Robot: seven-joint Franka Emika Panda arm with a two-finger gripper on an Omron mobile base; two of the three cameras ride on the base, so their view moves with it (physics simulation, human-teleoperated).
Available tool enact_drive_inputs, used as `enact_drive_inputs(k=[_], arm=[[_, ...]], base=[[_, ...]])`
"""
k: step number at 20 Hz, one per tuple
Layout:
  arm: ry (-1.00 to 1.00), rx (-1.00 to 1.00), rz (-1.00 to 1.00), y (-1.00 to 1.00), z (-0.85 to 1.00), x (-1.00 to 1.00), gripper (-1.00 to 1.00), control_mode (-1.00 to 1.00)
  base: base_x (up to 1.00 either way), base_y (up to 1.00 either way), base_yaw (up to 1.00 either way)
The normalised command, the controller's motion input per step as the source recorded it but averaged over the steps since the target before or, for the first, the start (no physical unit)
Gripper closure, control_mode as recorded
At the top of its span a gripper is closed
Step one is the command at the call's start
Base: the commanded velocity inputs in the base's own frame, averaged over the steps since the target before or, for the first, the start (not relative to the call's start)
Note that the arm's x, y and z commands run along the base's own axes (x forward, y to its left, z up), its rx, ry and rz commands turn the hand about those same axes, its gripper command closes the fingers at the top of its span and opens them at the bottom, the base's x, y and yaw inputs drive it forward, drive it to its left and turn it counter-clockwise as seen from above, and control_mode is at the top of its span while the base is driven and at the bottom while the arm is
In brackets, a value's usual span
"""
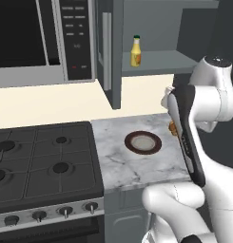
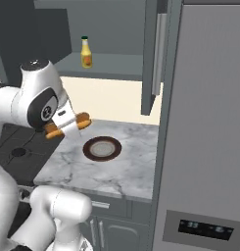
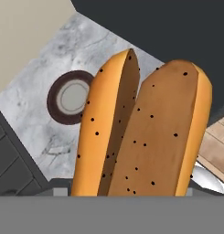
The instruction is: Move the hot dog bun to the plate on the dining table and place the condiment next to that plate. Then navigate to the fridge and take the sausage and place it on the plate as well.
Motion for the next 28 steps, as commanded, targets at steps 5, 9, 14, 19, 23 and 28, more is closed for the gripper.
enact_drive_inputs(k=[5, 9, 14, 19, 23, 28], arm=[[-0.09, 0.0, -0.01, 0.0, 0.0, -0.83, 1.0, -1.0], [0.0, 0.0, 0.0, 0.0, 0.0, 0.0, 1.0, 1.0], [0.0, 0.0, 0.0, 0.0, 0.0, 0.0, 1.0, 1.0], [0.0, 0.0, 0.0, 0.0, 0.0, 0.0, 1.0, 1.0], [0.0, 0.0, 0.0, 0.0, 0.0, 0.0, 1.0, 1.0], [0.0, 0.0, 0.0, 0.0, 0.0, 0.0, 1.0, 1.0]], base=[[0.0, 0.0, 0.0], [-0.05, 0.01, 0.01], [-0.76, 0.53, 0.23], [-0.58, 0.79, 0.47], [-0.38, 0.84, 0.63], [-0.23, 0.74, 0.7]])
